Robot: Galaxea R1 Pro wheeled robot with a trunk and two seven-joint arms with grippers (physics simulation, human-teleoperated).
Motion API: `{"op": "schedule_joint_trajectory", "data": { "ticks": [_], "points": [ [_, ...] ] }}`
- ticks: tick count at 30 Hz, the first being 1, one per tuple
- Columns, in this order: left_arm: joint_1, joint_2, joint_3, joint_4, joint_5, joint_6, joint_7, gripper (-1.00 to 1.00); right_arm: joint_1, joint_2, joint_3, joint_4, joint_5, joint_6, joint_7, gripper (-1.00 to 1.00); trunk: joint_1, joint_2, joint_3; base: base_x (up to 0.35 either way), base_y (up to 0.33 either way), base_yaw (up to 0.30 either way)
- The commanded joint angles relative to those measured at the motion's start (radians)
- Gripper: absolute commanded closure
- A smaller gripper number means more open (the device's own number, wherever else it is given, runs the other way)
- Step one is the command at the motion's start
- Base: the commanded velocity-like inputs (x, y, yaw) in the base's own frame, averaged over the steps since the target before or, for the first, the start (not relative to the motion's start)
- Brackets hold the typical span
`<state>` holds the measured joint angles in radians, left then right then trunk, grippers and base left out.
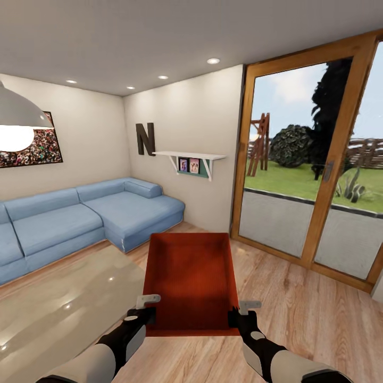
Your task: Move the two storage containers from the living room to the garage. In the garage, place one container on the floor and stack the other container on top of it (either order is fine).
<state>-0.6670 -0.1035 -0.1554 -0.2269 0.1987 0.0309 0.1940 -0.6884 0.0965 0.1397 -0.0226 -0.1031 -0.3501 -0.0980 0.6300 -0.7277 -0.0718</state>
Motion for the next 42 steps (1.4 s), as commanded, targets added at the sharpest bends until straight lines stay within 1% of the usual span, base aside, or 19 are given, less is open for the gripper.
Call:
{"op": "schedule_joint_trajectory", "data": {
  "ticks": [1, 17, 42],
  "points": [
    [-0.002, 0.01, 0.069, -0.005, -0.012, -0.043, 0.014, 1.0, 0.0, 0.0, -0.015, 0.023, -0.017, -0.006, 0.0, 1.0, 0.0, -0.001, -0.002, 0.0, 0.0, 0.0],
    [-0.002, 0.01, 0.069, -0.005, -0.012, -0.043, 0.014, 1.0, 0.0, 0.003, -0.015, 0.023, -0.018, -0.006, 0.0, 1.0, 0.0, -0.001, -0.001, 0.0, 0.0, 0.012],
    [-0.002, 0.01, 0.069, -0.005, -0.012, -0.043, 0.014, 1.0, 0.0, 0.003, -0.015, 0.023, -0.017, -0.006, 0.0, 1.0, 0.0, -0.001, 0.014, 0.0, 0.0, 0.277]
  ]
}}
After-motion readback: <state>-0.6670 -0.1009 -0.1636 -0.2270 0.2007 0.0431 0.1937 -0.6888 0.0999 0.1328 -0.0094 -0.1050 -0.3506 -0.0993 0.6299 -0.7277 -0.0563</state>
